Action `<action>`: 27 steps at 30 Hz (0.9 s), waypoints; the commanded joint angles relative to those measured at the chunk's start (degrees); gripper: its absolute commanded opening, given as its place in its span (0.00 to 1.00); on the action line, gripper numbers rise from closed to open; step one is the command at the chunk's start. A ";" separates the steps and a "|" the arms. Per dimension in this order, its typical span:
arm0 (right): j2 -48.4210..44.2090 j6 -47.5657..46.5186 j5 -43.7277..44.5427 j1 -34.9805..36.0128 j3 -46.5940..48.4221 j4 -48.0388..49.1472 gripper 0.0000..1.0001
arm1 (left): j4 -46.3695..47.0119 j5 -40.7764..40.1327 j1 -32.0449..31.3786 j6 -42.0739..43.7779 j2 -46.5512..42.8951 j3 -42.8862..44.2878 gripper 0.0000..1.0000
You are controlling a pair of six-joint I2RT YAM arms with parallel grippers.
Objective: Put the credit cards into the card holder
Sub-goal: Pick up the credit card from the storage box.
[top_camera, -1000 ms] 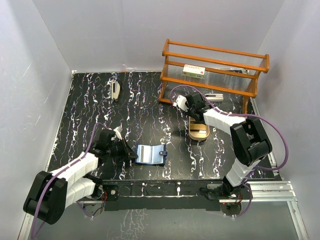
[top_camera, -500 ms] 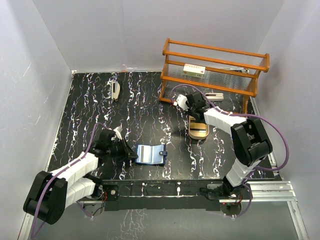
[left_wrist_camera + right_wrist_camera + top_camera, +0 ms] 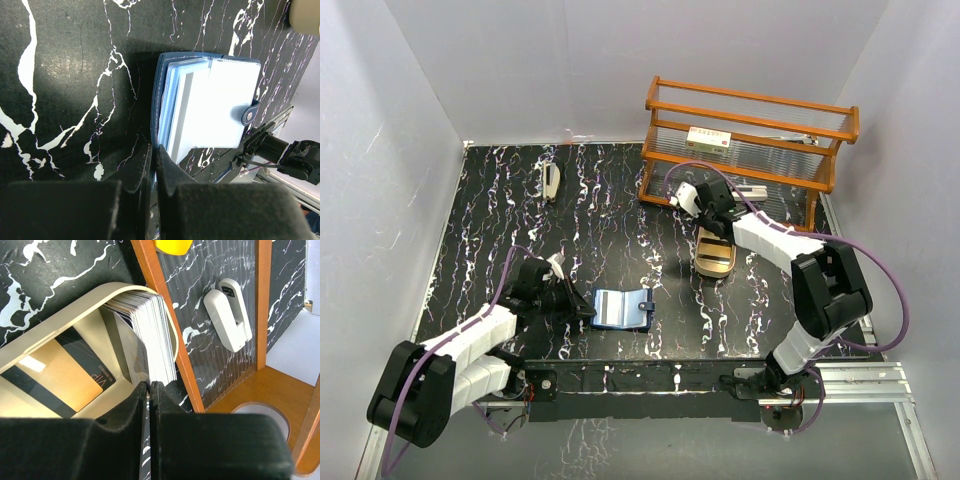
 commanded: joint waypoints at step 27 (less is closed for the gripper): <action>-22.07 35.06 -11.64 19.13 3.72 2.26 0.00 | -11.07 -5.34 -0.09 -1.60 -8.01 7.36 0.49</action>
